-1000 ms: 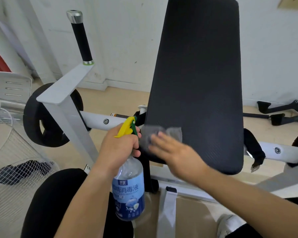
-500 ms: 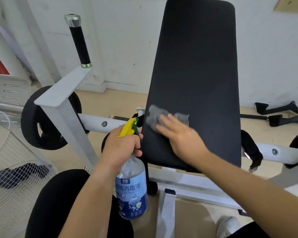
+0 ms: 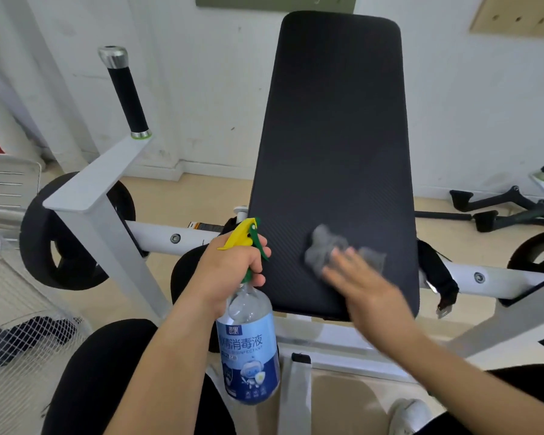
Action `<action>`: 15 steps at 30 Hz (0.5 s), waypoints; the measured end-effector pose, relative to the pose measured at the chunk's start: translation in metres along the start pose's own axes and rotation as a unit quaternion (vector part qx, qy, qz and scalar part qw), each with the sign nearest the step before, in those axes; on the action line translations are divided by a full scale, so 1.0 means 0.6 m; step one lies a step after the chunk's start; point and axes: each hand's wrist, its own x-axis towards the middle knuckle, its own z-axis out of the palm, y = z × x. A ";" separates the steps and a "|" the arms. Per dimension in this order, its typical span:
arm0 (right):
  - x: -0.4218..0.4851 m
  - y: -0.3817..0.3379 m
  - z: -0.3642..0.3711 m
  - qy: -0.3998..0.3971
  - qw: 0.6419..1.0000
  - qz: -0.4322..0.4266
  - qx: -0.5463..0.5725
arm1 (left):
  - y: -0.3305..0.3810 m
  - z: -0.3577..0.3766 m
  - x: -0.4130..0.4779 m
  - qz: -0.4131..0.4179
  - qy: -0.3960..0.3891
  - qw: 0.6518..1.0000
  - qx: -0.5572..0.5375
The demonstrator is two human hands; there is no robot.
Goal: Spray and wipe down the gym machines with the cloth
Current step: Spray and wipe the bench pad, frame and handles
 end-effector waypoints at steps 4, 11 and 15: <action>0.002 0.008 -0.014 -0.093 0.986 -0.137 -0.024 | 0.041 0.016 0.023 0.017 -0.013 1.000 0.011; 0.269 0.137 -0.063 -0.020 0.990 0.137 -0.029 | 0.131 0.012 0.084 0.025 -0.023 0.997 0.074; 0.415 0.162 -0.081 -0.006 0.986 0.166 -0.021 | 0.176 0.009 0.121 0.031 -0.037 0.985 0.164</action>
